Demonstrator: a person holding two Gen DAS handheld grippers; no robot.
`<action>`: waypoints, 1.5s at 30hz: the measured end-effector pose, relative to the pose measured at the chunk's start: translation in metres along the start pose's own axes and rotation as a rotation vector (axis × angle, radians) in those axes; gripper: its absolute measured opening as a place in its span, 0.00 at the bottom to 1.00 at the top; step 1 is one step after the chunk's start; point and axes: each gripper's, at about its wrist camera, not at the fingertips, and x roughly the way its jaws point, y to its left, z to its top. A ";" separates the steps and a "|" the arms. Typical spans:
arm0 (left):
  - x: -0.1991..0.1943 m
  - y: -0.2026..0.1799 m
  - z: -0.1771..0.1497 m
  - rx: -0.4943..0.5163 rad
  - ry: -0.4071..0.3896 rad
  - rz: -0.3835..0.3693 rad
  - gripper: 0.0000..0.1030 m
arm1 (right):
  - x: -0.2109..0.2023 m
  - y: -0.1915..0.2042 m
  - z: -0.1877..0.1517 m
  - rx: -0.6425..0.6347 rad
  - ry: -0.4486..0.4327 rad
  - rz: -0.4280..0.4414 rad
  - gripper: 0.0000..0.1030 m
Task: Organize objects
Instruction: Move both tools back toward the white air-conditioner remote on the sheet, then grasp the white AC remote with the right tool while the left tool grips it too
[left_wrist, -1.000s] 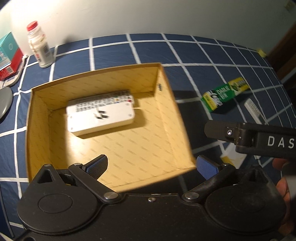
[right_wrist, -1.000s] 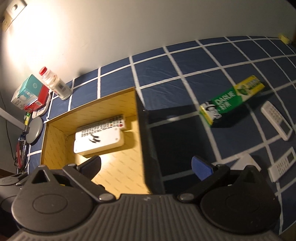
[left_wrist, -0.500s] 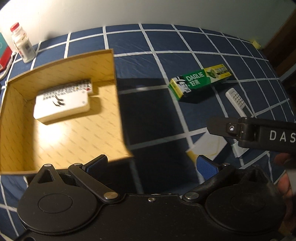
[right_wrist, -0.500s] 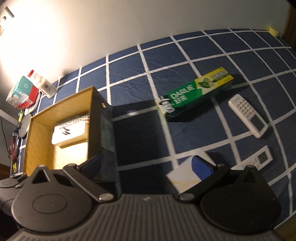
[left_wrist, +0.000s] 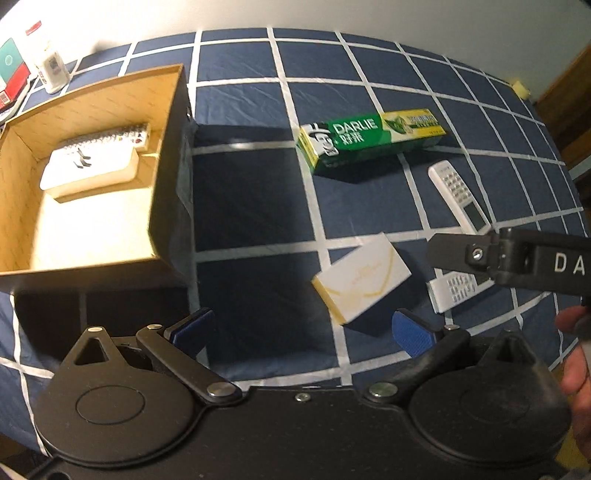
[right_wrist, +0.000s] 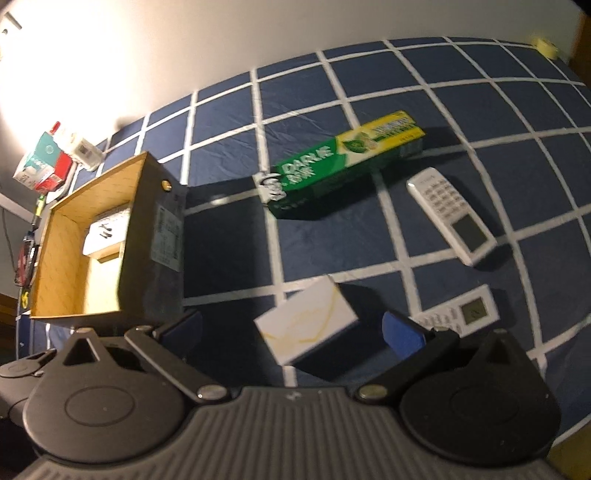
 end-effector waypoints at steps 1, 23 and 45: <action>0.002 -0.002 -0.002 0.003 0.003 -0.003 1.00 | -0.001 -0.004 -0.002 0.008 -0.002 -0.002 1.00; 0.049 -0.054 -0.016 -0.029 0.045 0.006 1.00 | -0.005 -0.079 -0.019 0.031 0.026 -0.070 1.00; 0.146 -0.141 -0.022 -0.277 0.118 -0.010 0.94 | 0.096 -0.165 0.020 -0.182 0.241 -0.029 0.85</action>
